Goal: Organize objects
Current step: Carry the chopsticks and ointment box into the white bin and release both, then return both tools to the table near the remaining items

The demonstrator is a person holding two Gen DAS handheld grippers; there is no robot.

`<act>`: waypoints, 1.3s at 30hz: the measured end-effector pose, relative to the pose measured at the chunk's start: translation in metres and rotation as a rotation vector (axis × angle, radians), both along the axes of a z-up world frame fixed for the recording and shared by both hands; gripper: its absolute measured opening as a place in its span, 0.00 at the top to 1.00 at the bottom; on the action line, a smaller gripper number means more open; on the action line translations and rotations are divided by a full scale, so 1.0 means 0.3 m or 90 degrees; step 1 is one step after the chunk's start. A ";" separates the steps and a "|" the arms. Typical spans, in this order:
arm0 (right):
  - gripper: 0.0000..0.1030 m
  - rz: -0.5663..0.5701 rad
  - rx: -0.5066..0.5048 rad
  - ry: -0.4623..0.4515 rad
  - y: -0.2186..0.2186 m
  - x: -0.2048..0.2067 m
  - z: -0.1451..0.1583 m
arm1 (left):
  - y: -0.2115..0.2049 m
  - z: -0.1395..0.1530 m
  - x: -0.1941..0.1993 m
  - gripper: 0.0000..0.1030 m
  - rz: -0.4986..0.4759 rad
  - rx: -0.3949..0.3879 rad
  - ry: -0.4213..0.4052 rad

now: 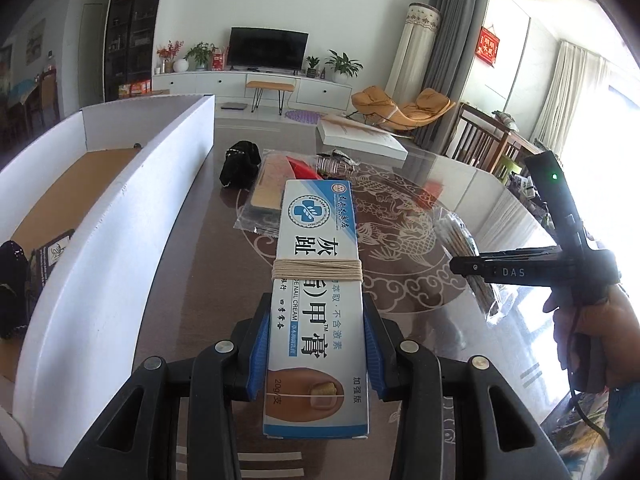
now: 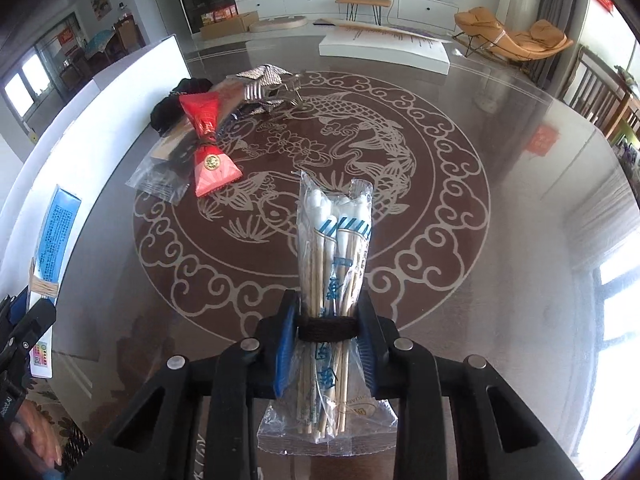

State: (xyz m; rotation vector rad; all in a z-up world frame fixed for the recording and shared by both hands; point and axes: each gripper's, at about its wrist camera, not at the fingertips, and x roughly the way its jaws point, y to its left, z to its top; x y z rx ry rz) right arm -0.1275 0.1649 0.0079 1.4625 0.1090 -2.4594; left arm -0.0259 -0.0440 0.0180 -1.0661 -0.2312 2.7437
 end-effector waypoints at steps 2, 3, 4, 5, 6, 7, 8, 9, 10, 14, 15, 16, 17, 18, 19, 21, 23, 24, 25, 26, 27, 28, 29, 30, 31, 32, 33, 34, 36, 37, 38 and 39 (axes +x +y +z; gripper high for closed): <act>0.72 0.024 -0.021 0.030 -0.061 0.015 0.088 | -0.047 0.065 0.021 0.61 0.015 0.021 0.017; 0.72 0.038 -0.035 0.047 -0.097 0.021 0.136 | -0.076 0.102 0.031 0.61 0.025 0.031 0.028; 0.72 0.053 -0.054 0.063 -0.142 0.023 0.184 | -0.110 0.140 0.039 0.61 0.038 0.036 0.040; 0.72 0.069 -0.074 0.078 -0.192 0.027 0.232 | -0.148 0.175 0.046 0.61 0.054 0.039 0.051; 0.72 0.086 -0.092 0.090 -0.247 0.026 0.274 | -0.191 0.206 0.050 0.61 0.073 0.037 0.058; 0.72 0.106 -0.110 0.098 -0.314 0.021 0.314 | -0.239 0.231 0.050 0.61 0.094 0.036 0.061; 0.72 0.128 -0.125 0.102 -0.388 0.013 0.345 | -0.294 0.248 0.047 0.61 0.118 0.036 0.062; 0.72 0.150 -0.140 0.105 -0.459 0.010 0.373 | -0.354 0.256 0.042 0.61 0.143 0.036 0.060; 0.72 0.173 -0.152 0.107 -0.538 0.004 0.395 | -0.415 0.257 0.034 0.61 0.169 0.032 0.055; 0.72 0.256 -0.166 0.108 -0.855 0.002 0.418 | -0.645 0.199 -0.021 0.61 0.249 0.010 -0.006; 0.72 0.273 -0.156 0.112 -0.929 0.004 0.412 | -0.685 0.174 -0.040 0.61 0.263 -0.007 -0.025; 0.72 0.289 -0.142 0.116 -0.996 0.002 0.399 | -0.717 0.146 -0.059 0.61 0.272 -0.023 -0.045; 0.72 0.301 -0.124 0.119 -1.057 0.000 0.379 | -0.744 0.121 -0.069 0.61 0.281 -0.033 -0.064; 0.71 0.308 -0.107 0.117 -1.111 -0.008 0.354 | -0.768 0.096 -0.083 0.60 0.293 -0.041 -0.082; 0.67 0.314 -0.090 0.109 -1.160 -0.022 0.324 | -0.788 0.069 -0.097 0.59 0.304 -0.044 -0.103; 0.44 0.310 -0.049 0.093 -1.209 -0.047 0.265 | -0.813 0.028 -0.108 0.35 0.320 -0.042 -0.133; 0.35 0.295 -0.046 0.107 -1.194 -0.051 0.243 | -0.810 0.016 -0.087 0.21 0.332 -0.043 -0.123; 0.35 0.286 -0.055 0.111 -1.168 -0.049 0.242 | -0.800 0.018 -0.069 0.20 0.335 -0.045 -0.110; 0.31 0.277 -0.065 0.117 -1.136 -0.045 0.241 | -0.784 0.020 -0.053 0.20 0.334 -0.046 -0.099; 0.28 0.265 -0.072 0.126 -1.085 -0.042 0.245 | -0.762 0.024 -0.037 0.20 0.332 -0.047 -0.089; 0.21 0.251 -0.073 0.141 -1.039 -0.031 0.243 | -0.735 0.030 -0.024 0.20 0.328 -0.045 -0.079; 0.15 0.236 -0.071 0.160 -0.973 -0.015 0.243 | -0.704 0.044 -0.012 0.20 0.318 -0.040 -0.070; 0.13 0.220 -0.065 0.178 -0.907 0.000 0.236 | -0.662 0.059 -0.001 0.20 0.301 -0.034 -0.059; 0.10 0.201 -0.058 0.195 -0.830 0.015 0.225 | -0.613 0.077 0.012 0.20 0.279 -0.030 -0.045; 0.05 0.179 -0.045 0.211 -0.752 0.034 0.200 | -0.555 0.102 0.025 0.20 0.255 -0.028 -0.028; 0.04 0.156 -0.026 0.222 -0.666 0.048 0.170 | -0.495 0.133 0.030 0.20 0.230 -0.027 -0.012; 0.03 0.131 -0.002 0.224 -0.581 0.064 0.135 | -0.431 0.156 0.043 0.20 0.202 -0.025 0.003; 0.03 0.106 0.026 0.220 -0.495 0.078 0.098 | -0.364 0.179 0.057 0.20 0.171 -0.019 0.019; 0.03 0.057 0.082 0.212 -0.330 0.098 0.024 | -0.230 0.196 0.081 0.05 0.099 0.000 0.042; 0.03 0.031 0.105 0.202 -0.251 0.105 -0.007 | -0.163 0.197 0.091 0.00 0.060 0.011 0.046; 0.03 0.005 0.123 0.189 -0.176 0.109 -0.037 | -0.099 0.185 0.101 0.00 0.018 0.020 0.045; 0.03 -0.019 0.133 0.173 -0.106 0.111 -0.068 | -0.034 0.160 0.101 0.00 -0.021 0.022 0.031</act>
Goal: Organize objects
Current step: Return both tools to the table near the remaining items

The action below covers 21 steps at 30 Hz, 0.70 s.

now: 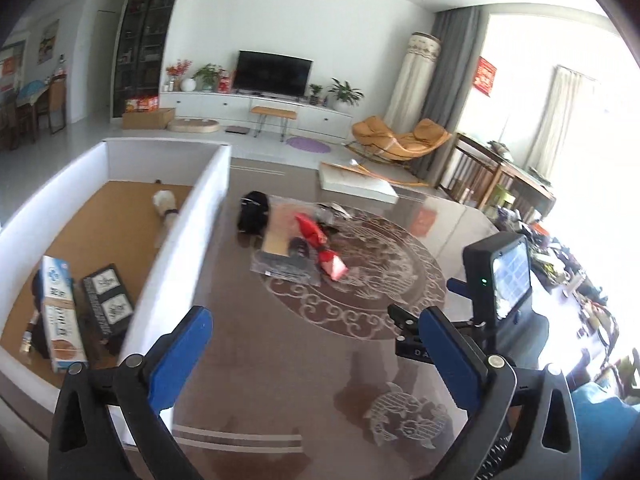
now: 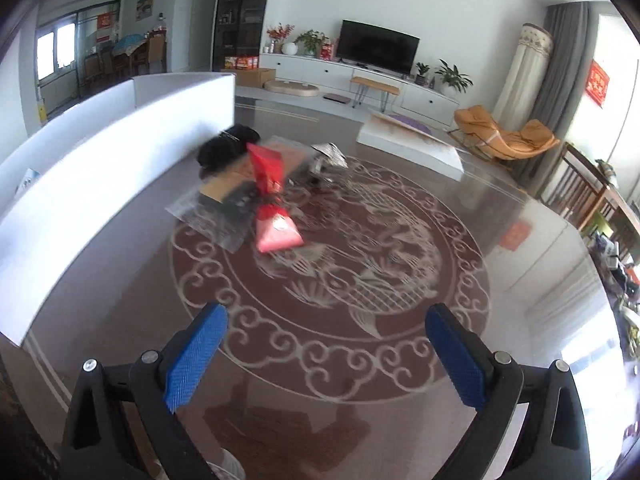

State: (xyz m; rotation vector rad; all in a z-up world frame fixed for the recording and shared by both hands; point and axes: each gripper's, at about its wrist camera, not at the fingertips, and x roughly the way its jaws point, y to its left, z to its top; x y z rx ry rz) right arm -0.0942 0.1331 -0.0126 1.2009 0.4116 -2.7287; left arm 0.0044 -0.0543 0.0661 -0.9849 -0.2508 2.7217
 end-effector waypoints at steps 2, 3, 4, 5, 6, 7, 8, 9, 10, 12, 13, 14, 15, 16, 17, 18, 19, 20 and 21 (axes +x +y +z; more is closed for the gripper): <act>0.03 -0.044 -0.005 -0.023 0.103 0.007 -0.046 | 0.120 -0.065 -0.011 0.00 -0.054 -0.014 -0.042; 0.03 -0.060 -0.009 -0.031 0.145 0.013 -0.066 | 0.162 -0.109 -0.019 0.00 -0.067 -0.021 -0.055; 0.03 -0.071 -0.012 -0.036 0.168 0.016 -0.079 | 0.195 -0.152 -0.030 0.00 -0.073 -0.031 -0.068; 0.03 -0.078 -0.016 -0.039 0.185 0.036 -0.083 | 0.215 -0.194 -0.050 0.00 -0.073 -0.046 -0.083; 0.03 -0.082 -0.021 -0.044 0.195 0.039 -0.091 | 0.234 -0.230 -0.067 0.00 -0.068 -0.065 -0.099; 0.03 -0.086 -0.028 -0.047 0.199 0.043 -0.100 | 0.255 -0.260 -0.068 0.00 -0.062 -0.083 -0.108; 0.03 -0.092 -0.037 -0.048 0.202 0.054 -0.110 | 0.257 -0.278 -0.071 0.00 -0.054 -0.096 -0.111; 0.03 -0.099 -0.049 -0.047 0.206 0.061 -0.117 | 0.255 -0.294 -0.079 0.00 -0.047 -0.106 -0.113; 0.03 -0.104 -0.050 -0.040 0.197 0.071 -0.111 | 0.250 -0.303 -0.079 0.00 -0.039 -0.114 -0.114; 0.03 -0.104 -0.040 -0.037 0.188 0.074 -0.110 | 0.233 -0.325 -0.099 0.00 -0.018 -0.126 -0.116; 0.03 -0.102 -0.038 -0.037 0.184 0.075 -0.110 | 0.227 -0.331 -0.109 0.00 -0.010 -0.130 -0.115; 0.03 -0.101 -0.038 -0.037 0.183 0.076 -0.111 | 0.219 -0.331 -0.120 0.00 -0.002 -0.136 -0.113; 0.02 -0.101 -0.041 -0.040 0.182 0.072 -0.118 | 0.215 -0.336 -0.130 0.00 0.004 -0.143 -0.109; 0.01 -0.102 -0.045 -0.043 0.186 0.069 -0.120 | 0.213 -0.342 -0.144 0.00 0.008 -0.150 -0.106; 0.01 -0.104 -0.052 -0.047 0.192 0.068 -0.121 | 0.212 -0.347 -0.153 0.00 0.012 -0.157 -0.105; 0.00 -0.106 -0.061 -0.052 0.198 0.064 -0.122 | 0.209 -0.354 -0.165 0.00 0.014 -0.161 -0.107; 0.00 -0.107 -0.072 -0.057 0.206 0.061 -0.124 | 0.206 -0.364 -0.177 0.00 0.015 -0.162 -0.113; 0.00 -0.108 -0.083 -0.063 0.212 0.058 -0.128 | 0.202 -0.377 -0.196 0.00 0.017 -0.162 -0.123; 0.00 -0.109 -0.093 -0.069 0.219 0.054 -0.130 | 0.197 -0.384 -0.204 0.00 0.017 -0.159 -0.131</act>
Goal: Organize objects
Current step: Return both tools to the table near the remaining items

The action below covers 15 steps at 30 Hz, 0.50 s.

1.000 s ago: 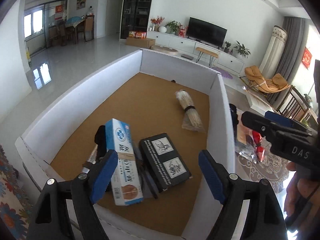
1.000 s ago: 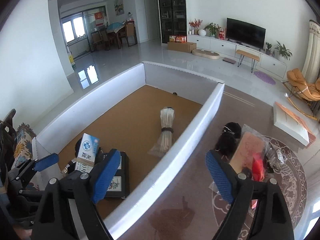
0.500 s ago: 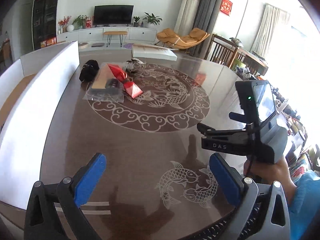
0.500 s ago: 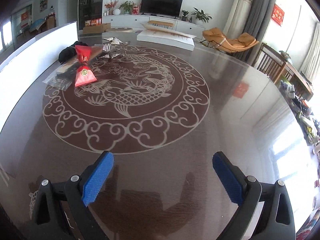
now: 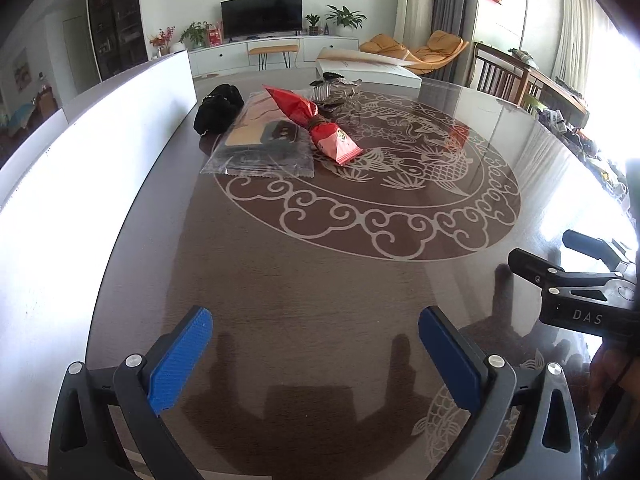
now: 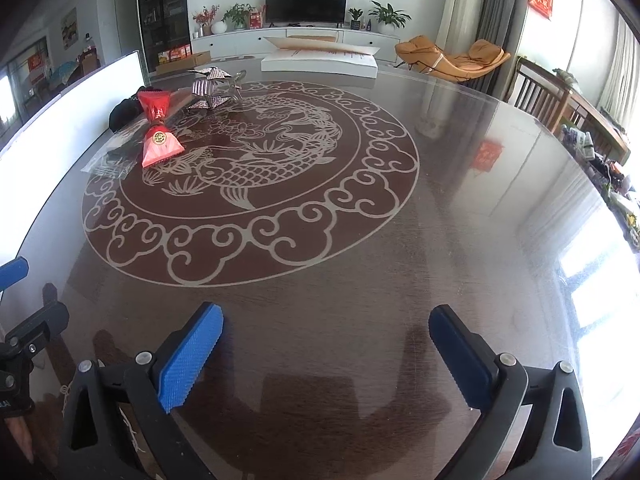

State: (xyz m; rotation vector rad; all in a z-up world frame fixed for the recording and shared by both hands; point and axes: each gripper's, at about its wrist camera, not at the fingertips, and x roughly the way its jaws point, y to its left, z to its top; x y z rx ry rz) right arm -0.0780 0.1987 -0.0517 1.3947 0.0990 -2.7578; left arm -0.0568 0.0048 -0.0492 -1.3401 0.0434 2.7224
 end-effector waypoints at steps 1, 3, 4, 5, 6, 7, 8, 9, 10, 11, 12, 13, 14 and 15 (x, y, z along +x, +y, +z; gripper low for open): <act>0.00 -0.001 -0.010 -0.005 0.006 -0.004 -0.003 | -0.005 -0.003 -0.005 0.00 0.002 0.004 -0.004; 0.00 -0.001 -0.010 -0.005 0.003 -0.004 -0.003 | -0.013 -0.011 -0.013 0.00 0.006 0.007 -0.007; 0.00 -0.001 -0.010 -0.005 0.002 -0.003 -0.004 | -0.015 -0.015 -0.017 0.00 0.007 0.009 -0.012; 0.00 -0.001 -0.011 -0.005 0.000 -0.003 -0.003 | -0.017 -0.019 -0.020 0.00 0.007 0.012 -0.017; 0.00 -0.001 -0.011 -0.005 -0.002 -0.002 -0.002 | -0.018 -0.023 -0.024 0.00 0.008 0.013 -0.022; 0.00 -0.001 -0.011 -0.005 -0.004 0.000 -0.002 | -0.015 -0.024 -0.025 0.00 0.009 0.010 -0.022; 0.00 -0.002 -0.011 -0.005 -0.002 0.000 -0.001 | -0.011 -0.027 -0.025 0.00 0.009 0.004 -0.022; 0.00 -0.001 -0.011 -0.005 -0.002 0.000 -0.001 | -0.004 -0.030 -0.026 0.00 0.008 -0.006 -0.024; 0.00 -0.001 -0.011 -0.005 -0.005 0.001 -0.001 | 0.004 -0.033 -0.027 0.00 0.007 -0.017 -0.027; 0.00 -0.001 -0.011 -0.005 -0.002 0.000 -0.001 | 0.009 -0.033 -0.026 0.00 0.002 -0.018 -0.026; 0.00 -0.001 -0.011 -0.005 -0.002 0.000 -0.001 | 0.010 -0.033 -0.025 0.00 0.001 -0.019 -0.026; 0.00 -0.001 -0.011 -0.005 -0.003 0.000 -0.001 | 0.008 -0.033 -0.027 0.00 0.001 -0.017 -0.026; 0.00 -0.001 -0.011 -0.005 -0.002 0.000 -0.001 | 0.009 -0.033 -0.026 0.00 0.001 -0.017 -0.026; 0.00 -0.001 -0.011 -0.005 -0.002 0.000 -0.001 | 0.008 -0.034 -0.027 0.00 0.001 -0.017 -0.026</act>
